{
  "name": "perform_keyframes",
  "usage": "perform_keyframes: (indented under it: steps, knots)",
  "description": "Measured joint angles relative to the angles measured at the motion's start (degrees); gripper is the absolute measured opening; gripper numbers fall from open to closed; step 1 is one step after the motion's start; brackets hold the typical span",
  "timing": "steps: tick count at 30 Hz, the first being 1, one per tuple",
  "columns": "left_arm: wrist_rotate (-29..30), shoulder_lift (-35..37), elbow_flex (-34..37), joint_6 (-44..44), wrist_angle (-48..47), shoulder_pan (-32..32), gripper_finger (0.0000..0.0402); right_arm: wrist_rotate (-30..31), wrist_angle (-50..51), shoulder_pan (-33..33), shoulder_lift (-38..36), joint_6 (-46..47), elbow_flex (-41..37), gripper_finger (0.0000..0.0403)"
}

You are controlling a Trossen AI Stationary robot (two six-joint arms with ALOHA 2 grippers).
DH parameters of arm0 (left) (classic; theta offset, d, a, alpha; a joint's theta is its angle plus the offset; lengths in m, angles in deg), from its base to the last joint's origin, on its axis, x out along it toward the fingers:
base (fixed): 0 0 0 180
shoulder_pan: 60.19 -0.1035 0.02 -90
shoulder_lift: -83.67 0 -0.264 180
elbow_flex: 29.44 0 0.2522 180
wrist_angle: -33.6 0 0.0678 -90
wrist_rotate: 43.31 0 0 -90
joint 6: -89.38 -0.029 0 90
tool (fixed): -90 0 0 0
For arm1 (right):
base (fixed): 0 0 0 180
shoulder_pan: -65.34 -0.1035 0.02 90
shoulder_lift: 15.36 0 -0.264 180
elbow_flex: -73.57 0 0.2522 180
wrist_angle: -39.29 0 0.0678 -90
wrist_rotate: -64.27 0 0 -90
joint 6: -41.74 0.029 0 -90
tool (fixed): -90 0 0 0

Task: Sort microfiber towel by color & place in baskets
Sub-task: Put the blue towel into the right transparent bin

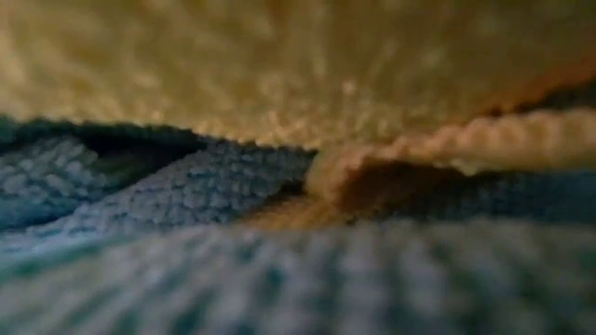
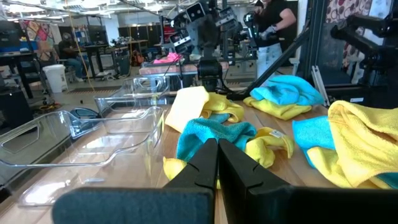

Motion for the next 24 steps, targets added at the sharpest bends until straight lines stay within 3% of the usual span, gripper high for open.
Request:
perform_keyframes:
  steps: [6, 11, 16, 24]
  knots:
    - [0.0, 0.0, -0.01, 0.01, 0.02, 0.0, 0.0, 3.78, 5.14, 0.02, 14.84, -3.1, 11.13, 0.0]
    - [0.0, 0.0, -0.01, 0.01, 0.0, 0.01, 0.0, 4.67, 20.81, 0.02, 28.61, -3.62, 26.24, 0.0]
    - [0.0, 0.0, -0.01, 0.01, 0.02, 0.02, 0.0, 5.92, 38.3, 0.02, 42.23, 1.93, 40.42, 0.0]
    - [0.0, 0.0, -0.01, 0.01, 0.01, 0.0, 0.0, 6.07, 58.67, 0.02, 58.77, 15.69, 56.99, 0.0006]
